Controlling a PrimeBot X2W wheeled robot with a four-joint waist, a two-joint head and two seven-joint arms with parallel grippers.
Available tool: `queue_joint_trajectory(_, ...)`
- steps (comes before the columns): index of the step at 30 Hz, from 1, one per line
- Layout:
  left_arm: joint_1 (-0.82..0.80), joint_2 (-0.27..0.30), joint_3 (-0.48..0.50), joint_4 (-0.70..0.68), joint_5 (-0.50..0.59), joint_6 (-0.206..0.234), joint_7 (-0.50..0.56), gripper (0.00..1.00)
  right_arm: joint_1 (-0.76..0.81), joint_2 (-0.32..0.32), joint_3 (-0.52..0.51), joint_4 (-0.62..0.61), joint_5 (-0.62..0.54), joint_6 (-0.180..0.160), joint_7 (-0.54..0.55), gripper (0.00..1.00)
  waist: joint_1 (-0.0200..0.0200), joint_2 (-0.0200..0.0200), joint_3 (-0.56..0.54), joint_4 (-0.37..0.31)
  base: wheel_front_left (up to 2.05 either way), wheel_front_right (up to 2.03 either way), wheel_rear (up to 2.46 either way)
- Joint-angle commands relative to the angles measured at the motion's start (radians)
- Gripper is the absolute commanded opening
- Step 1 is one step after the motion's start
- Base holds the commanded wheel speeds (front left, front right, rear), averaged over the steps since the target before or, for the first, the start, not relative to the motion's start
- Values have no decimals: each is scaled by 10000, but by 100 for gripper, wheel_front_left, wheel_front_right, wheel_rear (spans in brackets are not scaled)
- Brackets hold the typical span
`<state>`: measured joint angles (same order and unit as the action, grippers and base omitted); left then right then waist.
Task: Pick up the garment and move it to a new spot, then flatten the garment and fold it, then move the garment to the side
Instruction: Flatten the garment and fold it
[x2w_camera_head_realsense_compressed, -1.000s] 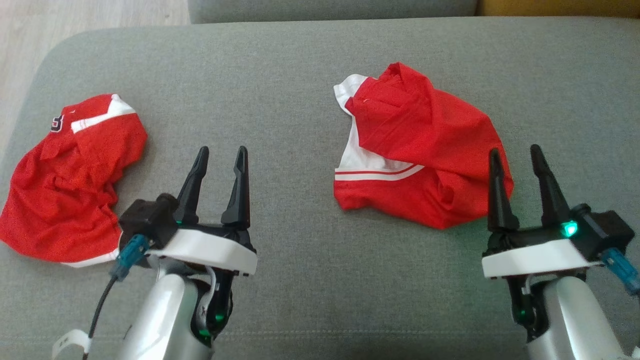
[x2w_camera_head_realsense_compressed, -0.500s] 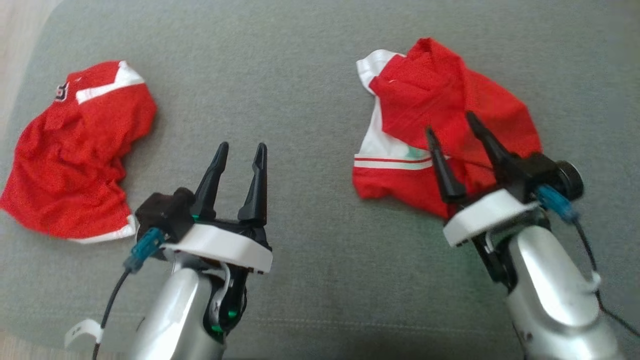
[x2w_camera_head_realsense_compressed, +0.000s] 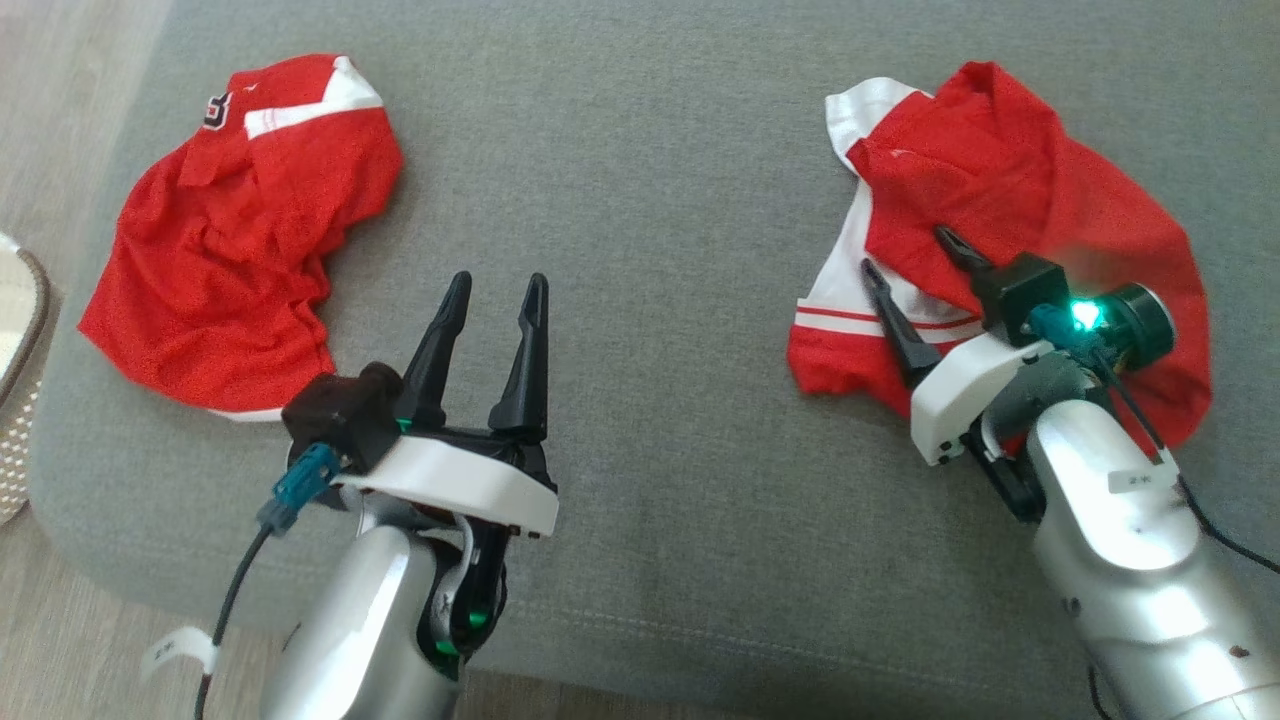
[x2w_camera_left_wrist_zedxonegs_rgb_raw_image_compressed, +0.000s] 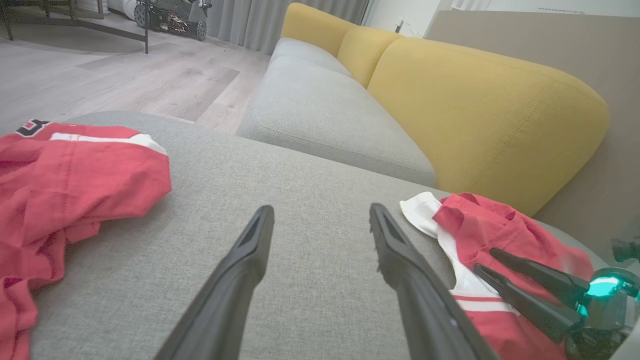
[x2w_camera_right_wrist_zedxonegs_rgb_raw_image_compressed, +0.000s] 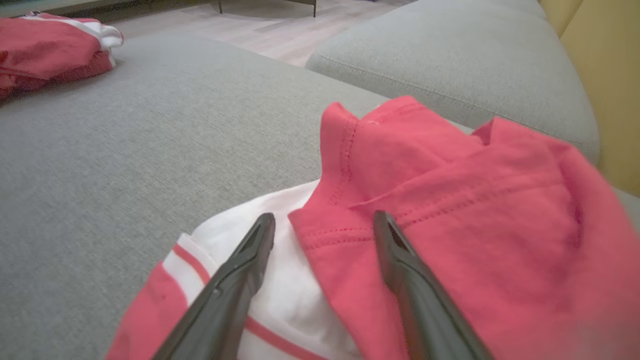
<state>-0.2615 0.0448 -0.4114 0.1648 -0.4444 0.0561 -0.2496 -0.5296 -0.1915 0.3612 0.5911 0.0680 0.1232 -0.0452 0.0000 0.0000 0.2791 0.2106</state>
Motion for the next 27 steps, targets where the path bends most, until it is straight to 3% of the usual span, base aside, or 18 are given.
queue_joint_trajectory(1,-374,55,238,-373,-54,84,-122,100,-275,2,-30,33,-121,75,-63,100,0,0,67,116,0,0,0)
queue_joint_trajectory(2,-368,55,236,-378,-56,88,-122,100,-303,15,-98,194,-145,75,-32,93,0,0,76,139,0,0,0)
queue_joint_trajectory(3,-368,55,236,-378,-56,88,-122,100,-303,15,-98,194,-145,75,-32,93,0,0,76,139,0,0,0)
queue_joint_trajectory(4,-366,55,234,-384,-57,91,-122,100,-332,25,-166,350,-166,75,-5,47,0,0,83,157,0,0,0)
queue_joint_trajectory(5,-367,55,233,-389,-58,94,-122,100,-364,36,-229,496,-185,75,11,15,0,0,88,170,0,0,0)
queue_joint_trajectory(6,-368,55,232,-390,-59,98,-122,100,-398,45,-266,614,-224,75,-5,0,0,0,86,176,0,0,0)
queue_joint_trajectory(15,-275,55,260,-279,-15,103,-122,100,-672,562,-139,589,284,75,-1129,0,0,0,-376,-1,0,0,0)
queue_joint_trajectory(27,134,55,264,-106,-126,150,-122,100,-2366,873,1429,-1806,2222,75,-1747,0,0,0,-1425,-421,0,0,0)
